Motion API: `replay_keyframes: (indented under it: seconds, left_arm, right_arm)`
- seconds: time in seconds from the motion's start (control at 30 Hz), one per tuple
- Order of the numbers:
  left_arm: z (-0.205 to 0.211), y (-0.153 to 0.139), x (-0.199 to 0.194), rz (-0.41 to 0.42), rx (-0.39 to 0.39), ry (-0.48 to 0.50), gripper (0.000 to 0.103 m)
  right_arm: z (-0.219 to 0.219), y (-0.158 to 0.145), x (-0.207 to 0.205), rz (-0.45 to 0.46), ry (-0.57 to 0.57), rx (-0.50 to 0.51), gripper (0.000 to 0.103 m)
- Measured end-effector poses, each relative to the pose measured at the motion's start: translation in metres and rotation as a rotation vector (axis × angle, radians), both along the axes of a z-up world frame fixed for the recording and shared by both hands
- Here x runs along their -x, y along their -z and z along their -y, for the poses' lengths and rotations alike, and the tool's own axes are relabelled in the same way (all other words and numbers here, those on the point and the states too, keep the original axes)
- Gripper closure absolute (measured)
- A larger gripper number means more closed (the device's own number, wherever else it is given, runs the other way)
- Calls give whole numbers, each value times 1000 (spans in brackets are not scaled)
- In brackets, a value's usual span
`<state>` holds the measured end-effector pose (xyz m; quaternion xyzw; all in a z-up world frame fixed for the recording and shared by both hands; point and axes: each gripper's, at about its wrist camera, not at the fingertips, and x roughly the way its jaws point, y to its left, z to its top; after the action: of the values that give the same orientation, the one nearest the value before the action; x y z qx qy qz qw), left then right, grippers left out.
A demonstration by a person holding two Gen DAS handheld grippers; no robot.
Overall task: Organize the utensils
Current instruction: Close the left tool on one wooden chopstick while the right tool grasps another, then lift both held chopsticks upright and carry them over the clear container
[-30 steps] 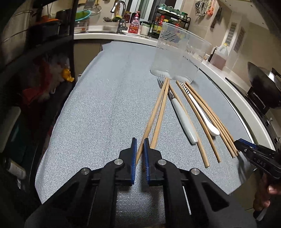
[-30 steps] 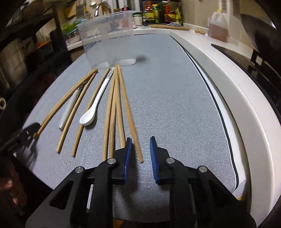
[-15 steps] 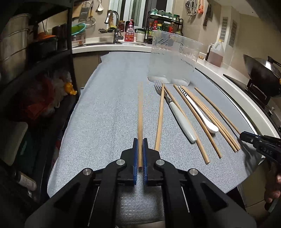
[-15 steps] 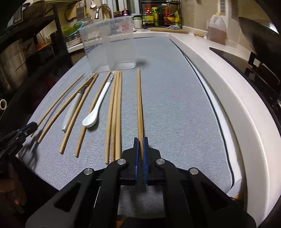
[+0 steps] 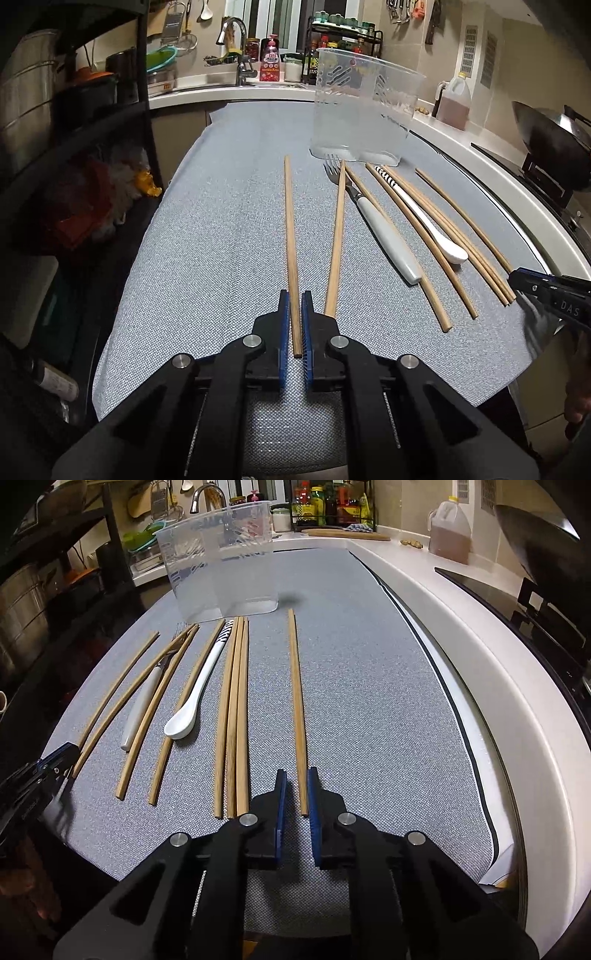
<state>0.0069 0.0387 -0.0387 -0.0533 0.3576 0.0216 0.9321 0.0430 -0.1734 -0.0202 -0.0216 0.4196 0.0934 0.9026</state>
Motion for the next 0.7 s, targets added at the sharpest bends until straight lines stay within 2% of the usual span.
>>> replay_keyframes:
  seconds: [0.17,0.23,0.37,0.5,0.7]
  left_arm:
    - [1,-1,-1,1,-12,-1,96]
    - [1,-1,-1,0,-18,1,96]
    - [1,-2,0,-1,-25,5,98]
    - [4,-17,9,52,-44,9,98]
    - [13,-43,27,150,-86,33,98]
  right_arm:
    - [1,0,0,0,1,-4,91]
    - [2,0,-1,2,-1,-4,98]
    - [7,-7,-1,18,8,-54,98]
    - [2,-26,10,111,-13,-38,98]
    - [2,-49,24,188,-21,-53,98]
